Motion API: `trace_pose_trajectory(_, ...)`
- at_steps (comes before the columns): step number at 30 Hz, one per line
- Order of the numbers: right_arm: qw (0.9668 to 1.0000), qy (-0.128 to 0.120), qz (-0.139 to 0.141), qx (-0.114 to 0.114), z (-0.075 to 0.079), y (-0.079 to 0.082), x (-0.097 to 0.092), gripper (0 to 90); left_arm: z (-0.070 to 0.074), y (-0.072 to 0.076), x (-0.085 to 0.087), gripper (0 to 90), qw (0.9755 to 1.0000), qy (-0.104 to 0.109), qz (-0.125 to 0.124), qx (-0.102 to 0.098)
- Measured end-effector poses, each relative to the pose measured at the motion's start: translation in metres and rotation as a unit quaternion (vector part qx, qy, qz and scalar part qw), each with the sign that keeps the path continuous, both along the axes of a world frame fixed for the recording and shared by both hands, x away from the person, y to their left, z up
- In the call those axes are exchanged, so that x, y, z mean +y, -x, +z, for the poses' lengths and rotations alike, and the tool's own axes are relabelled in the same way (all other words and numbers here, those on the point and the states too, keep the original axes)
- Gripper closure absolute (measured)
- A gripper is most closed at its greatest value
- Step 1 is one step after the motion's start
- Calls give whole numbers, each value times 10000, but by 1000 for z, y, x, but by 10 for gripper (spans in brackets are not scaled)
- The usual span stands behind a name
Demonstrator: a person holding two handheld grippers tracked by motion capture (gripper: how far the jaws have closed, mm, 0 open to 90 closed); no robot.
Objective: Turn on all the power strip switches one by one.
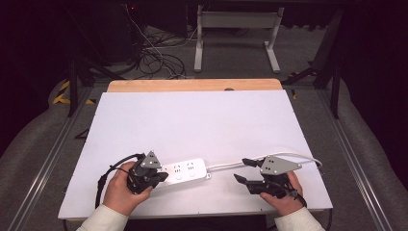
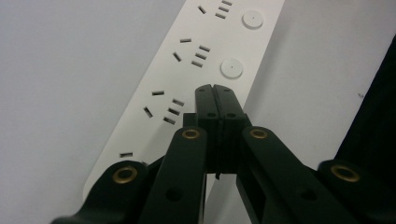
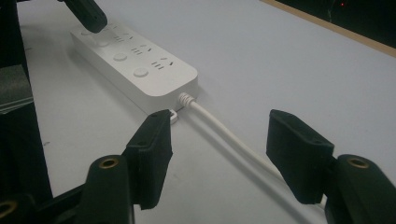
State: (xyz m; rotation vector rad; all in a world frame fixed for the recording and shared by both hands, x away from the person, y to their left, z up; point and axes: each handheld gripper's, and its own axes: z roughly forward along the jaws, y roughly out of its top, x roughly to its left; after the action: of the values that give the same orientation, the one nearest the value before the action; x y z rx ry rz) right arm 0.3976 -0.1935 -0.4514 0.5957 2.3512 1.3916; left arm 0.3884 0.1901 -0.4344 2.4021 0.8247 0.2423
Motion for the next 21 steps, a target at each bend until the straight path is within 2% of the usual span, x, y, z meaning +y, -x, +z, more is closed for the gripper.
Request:
trace_pose_trajectory(2,10000,2,2,-2,0,0,0,409,-1,-1,0,900,9999,87,-16,54)
trace_pose_trajectory(13,10000,6,12,-7,0,0,-1,409,-9,-2,-2,900,10000,-36,-8,28)
trace_pose_trajectory(21,10000,12,6,-10,1,1,-1,409,-10,-2,-3,900,10000,-38,-13,49)
